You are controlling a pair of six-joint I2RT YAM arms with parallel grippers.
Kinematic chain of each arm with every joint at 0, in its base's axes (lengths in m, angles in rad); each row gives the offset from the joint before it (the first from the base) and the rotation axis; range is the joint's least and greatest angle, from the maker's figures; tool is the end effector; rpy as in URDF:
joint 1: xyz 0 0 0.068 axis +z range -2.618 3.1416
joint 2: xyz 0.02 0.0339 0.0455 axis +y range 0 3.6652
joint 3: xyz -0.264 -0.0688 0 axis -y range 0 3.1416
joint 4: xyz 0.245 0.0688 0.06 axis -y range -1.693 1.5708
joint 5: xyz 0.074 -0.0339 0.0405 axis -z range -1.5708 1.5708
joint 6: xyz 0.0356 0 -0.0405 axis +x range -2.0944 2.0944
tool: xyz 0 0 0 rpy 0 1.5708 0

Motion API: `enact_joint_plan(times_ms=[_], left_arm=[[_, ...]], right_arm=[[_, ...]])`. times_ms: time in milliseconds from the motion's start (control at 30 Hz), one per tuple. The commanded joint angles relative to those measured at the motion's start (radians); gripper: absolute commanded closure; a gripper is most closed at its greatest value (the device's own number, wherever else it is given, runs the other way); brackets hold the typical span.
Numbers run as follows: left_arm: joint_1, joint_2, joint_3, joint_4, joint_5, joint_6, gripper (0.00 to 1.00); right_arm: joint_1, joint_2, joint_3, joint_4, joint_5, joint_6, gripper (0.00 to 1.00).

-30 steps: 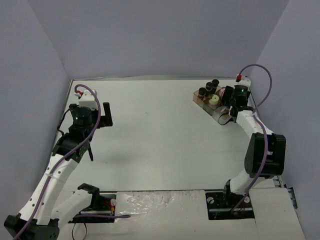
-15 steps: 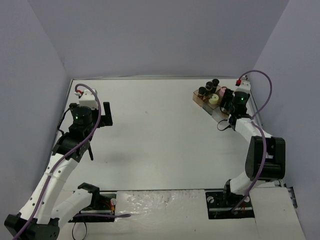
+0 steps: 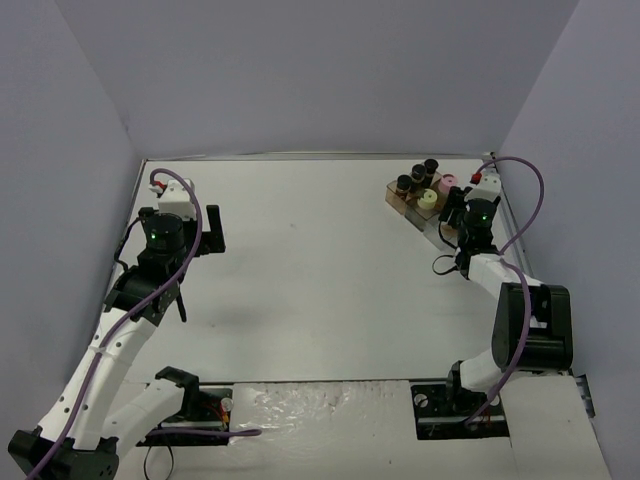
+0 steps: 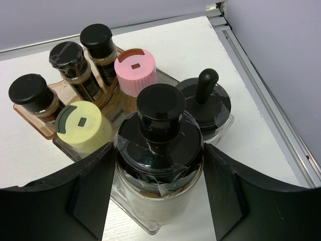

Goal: Organize the condiment bottles

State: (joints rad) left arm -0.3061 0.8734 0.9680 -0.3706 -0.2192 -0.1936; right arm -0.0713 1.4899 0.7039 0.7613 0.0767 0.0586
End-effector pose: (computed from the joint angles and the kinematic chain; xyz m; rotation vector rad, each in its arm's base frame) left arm 0.1867 -0.0509 0.3691 -0.0493 1.8419 -0.1475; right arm 0.3227 -0.0258 0.2430 0.1631 1.5875 -0.0711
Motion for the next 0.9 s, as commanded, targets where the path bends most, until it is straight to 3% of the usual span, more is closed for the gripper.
enact_joint_plan(times_ms=[0,867], left_arm=[[-0.001,-0.010,0.006,0.049,-0.014,0.010,0.03],[0.001,-0.009,0.003,0.055,-0.006,0.011,0.03]], right_arm=[[0.003,-0.060,0.014,0.214,-0.002,-0.014,1.00],[0.005,0.030,-0.048,0.330,-0.003,0.005,1.00]])
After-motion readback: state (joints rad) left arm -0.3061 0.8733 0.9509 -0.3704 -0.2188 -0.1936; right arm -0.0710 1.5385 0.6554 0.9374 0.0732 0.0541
